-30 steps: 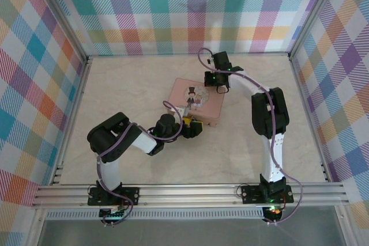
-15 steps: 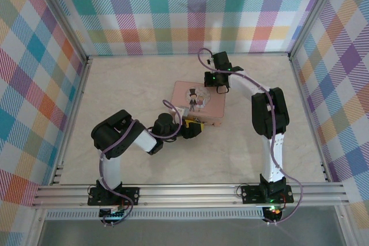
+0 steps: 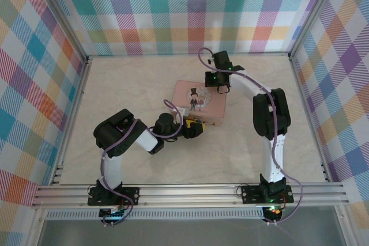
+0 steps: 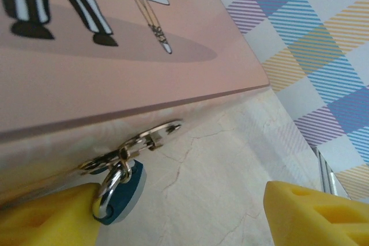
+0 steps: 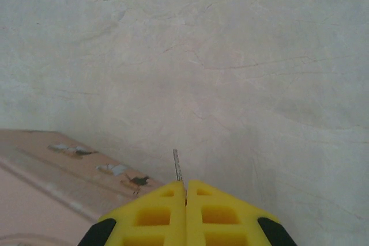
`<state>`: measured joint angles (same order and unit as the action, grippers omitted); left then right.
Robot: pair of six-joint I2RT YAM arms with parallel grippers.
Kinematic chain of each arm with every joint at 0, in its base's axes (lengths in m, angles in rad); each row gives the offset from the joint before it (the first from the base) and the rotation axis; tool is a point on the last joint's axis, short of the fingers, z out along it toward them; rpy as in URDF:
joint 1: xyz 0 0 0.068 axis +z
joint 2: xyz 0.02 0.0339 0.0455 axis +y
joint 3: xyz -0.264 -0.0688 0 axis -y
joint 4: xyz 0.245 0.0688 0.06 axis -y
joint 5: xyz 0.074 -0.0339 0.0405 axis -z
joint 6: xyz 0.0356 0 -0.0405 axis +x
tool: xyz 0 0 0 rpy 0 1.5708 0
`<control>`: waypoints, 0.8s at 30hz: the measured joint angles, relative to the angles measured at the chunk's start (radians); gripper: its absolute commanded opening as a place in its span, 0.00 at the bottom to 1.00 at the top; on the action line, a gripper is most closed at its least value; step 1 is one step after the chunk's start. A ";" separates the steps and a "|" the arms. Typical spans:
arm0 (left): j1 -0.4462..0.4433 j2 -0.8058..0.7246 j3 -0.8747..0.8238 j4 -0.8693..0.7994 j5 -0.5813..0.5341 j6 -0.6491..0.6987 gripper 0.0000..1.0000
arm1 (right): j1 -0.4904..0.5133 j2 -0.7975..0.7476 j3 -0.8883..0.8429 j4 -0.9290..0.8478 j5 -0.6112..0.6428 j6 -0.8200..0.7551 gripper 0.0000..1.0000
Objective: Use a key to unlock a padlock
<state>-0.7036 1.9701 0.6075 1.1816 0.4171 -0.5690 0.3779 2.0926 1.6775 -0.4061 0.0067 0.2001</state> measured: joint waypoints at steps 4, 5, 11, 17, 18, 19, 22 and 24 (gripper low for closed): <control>0.000 0.000 0.000 -0.001 -0.022 0.000 0.74 | -0.010 -0.046 0.000 -0.029 0.009 -0.003 0.00; 0.000 0.000 0.000 -0.001 -0.028 0.000 0.74 | -0.013 -0.059 0.000 -0.034 0.015 -0.003 0.00; 0.000 0.000 0.000 -0.001 -0.045 0.001 0.75 | -0.061 -0.168 -0.047 -0.049 0.080 0.005 0.00; 0.000 0.000 0.000 0.000 -0.045 0.001 0.75 | -0.125 -0.292 -0.211 -0.051 0.155 0.042 0.00; 0.000 0.000 0.000 0.000 -0.044 0.001 0.75 | -0.133 -0.304 -0.244 -0.048 0.166 0.049 0.00; 0.000 0.000 0.000 0.000 -0.044 0.001 0.75 | -0.137 -0.311 -0.269 -0.047 0.172 0.054 0.00; 0.000 0.001 0.003 -0.001 -0.043 0.001 0.76 | -0.138 -0.314 -0.340 -0.044 0.173 0.069 0.00; 0.000 0.009 0.013 0.000 -0.042 0.001 0.77 | -0.134 -0.306 -0.365 -0.044 0.158 0.080 0.00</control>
<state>-0.7033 1.9789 0.6209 1.1812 0.3748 -0.5678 0.2436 1.7863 1.3128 -0.4503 0.1642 0.2802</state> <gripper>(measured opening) 0.762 0.065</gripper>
